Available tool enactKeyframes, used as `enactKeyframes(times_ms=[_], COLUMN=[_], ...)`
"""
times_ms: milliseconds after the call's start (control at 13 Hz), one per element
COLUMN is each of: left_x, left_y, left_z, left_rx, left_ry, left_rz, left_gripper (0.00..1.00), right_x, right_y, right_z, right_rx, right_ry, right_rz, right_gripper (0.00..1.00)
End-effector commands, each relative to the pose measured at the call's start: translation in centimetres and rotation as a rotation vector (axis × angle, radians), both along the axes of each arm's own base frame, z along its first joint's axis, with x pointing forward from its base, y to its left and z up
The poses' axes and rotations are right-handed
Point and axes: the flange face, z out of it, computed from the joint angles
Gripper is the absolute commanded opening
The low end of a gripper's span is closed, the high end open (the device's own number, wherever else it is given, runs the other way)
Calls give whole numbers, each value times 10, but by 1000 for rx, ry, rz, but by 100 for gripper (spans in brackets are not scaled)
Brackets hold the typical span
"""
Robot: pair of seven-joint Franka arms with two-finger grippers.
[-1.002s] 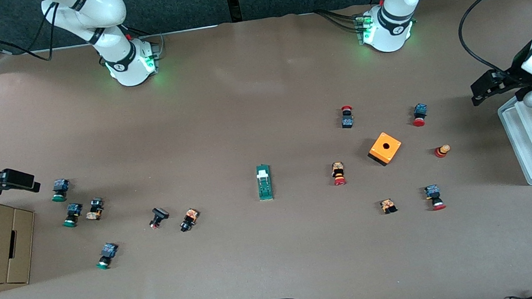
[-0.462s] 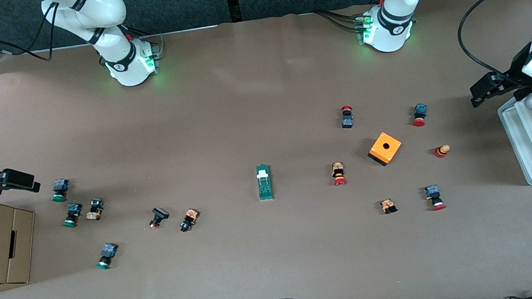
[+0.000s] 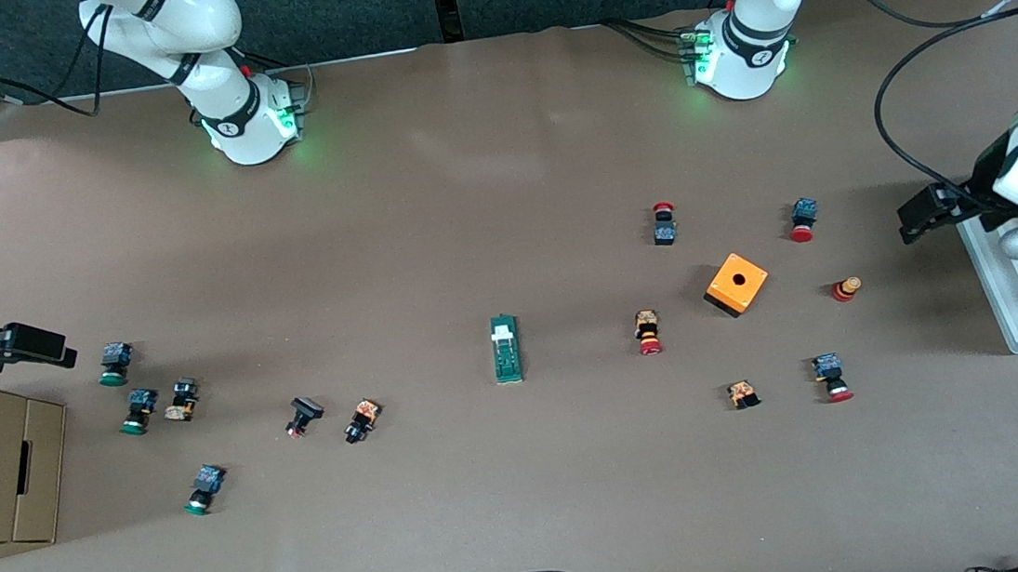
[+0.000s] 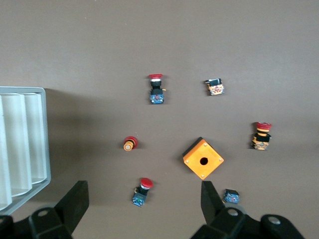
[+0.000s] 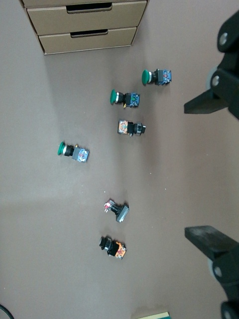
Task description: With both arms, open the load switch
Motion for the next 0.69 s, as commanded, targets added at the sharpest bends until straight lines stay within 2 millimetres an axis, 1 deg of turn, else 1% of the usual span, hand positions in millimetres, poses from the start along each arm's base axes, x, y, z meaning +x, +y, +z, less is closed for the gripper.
enactKeyframes(times_ms=[0,308,462,617], left_x=[3,4,5,4], left_y=[-2,-2,-8,-9], left_z=[10,10,10,11], left_rx=[33,30,29,28], left_ry=[-21,-29,-35,-37], left_rz=[18,17,9,8], left_gripper=[99,99,99,99], right_x=[-1,-2,-2,-2], right_y=[-4,-4,-6,-5], right_z=[4,4,4,6], right_rx=[-19,-24,-68,-71], right_ry=[7,8,12,9], right_rz=[3,5,12,14], right_gripper=[100,100,100,100])
